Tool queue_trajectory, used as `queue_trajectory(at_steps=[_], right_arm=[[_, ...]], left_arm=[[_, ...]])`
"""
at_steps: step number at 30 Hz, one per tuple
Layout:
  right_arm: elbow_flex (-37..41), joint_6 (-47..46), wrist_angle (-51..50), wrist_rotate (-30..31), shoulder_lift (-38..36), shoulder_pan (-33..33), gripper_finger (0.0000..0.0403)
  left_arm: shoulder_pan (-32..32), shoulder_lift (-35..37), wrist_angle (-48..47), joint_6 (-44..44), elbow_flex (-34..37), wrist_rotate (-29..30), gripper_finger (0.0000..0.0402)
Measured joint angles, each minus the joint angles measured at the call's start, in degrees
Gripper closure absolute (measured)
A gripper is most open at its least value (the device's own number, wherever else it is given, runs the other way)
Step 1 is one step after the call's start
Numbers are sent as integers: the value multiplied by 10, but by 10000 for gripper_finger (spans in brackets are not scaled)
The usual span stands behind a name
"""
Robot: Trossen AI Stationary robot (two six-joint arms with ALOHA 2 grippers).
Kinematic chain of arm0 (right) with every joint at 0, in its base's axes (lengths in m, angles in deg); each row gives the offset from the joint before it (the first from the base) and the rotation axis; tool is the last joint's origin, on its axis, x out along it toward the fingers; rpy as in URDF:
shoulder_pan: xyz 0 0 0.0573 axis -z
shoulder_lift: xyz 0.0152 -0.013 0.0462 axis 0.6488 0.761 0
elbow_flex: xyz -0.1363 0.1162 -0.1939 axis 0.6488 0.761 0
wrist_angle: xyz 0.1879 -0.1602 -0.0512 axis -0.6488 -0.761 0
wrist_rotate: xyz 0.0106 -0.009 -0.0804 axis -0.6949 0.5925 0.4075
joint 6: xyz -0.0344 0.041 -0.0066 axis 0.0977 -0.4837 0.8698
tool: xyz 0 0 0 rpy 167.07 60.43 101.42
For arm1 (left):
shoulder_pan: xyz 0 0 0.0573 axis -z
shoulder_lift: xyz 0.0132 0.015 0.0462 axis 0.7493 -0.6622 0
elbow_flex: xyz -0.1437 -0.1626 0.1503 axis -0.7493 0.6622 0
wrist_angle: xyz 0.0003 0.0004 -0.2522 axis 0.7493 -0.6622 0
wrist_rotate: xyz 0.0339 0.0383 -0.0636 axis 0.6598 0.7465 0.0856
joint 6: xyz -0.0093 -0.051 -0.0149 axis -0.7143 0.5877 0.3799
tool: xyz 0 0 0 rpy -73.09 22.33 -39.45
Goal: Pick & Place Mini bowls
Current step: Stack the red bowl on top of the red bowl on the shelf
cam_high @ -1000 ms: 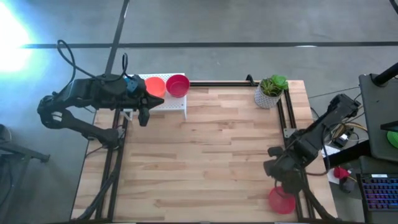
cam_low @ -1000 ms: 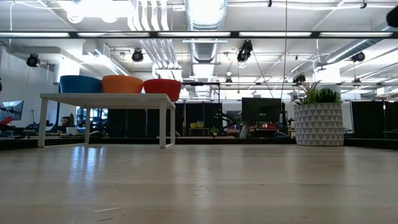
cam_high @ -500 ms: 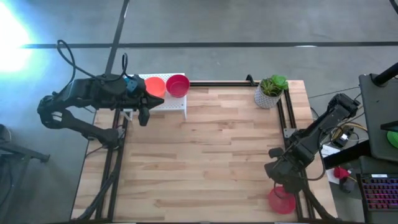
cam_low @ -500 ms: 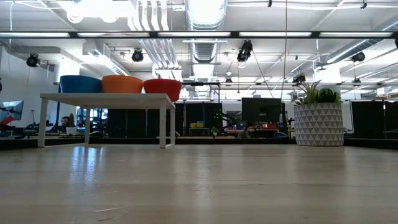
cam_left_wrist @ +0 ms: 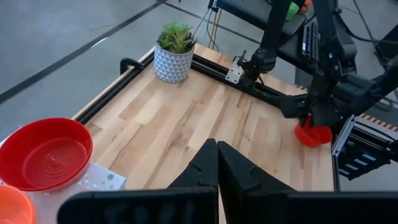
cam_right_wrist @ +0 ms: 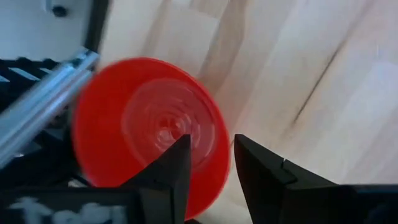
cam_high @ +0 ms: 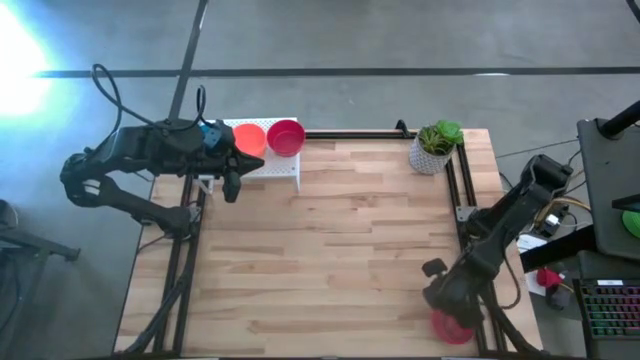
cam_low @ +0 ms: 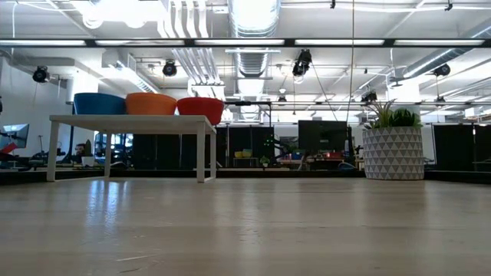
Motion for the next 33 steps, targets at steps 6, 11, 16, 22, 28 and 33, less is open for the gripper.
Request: queue_trajectory(at_steps=[6,11,16,22,28,33], right_arm=[[0,3,-1,0,64,-11,280],[-6,-3,0,-13,113,-10,289],[-24,-4,5,-42,146,-11,339],[-41,-22,19,-56,158,-10,392],[-43,-70,12,-56,127,-6,394],[-64,-100,-40,-43,79,23,394]], left_arm=[[0,0,7,0,0,0,402],[0,0,13,1,0,-2,402],[0,0,24,4,0,-15,402],[0,0,25,10,0,-16,402],[0,0,25,10,1,-18,402],[0,0,14,3,1,-30,401]])
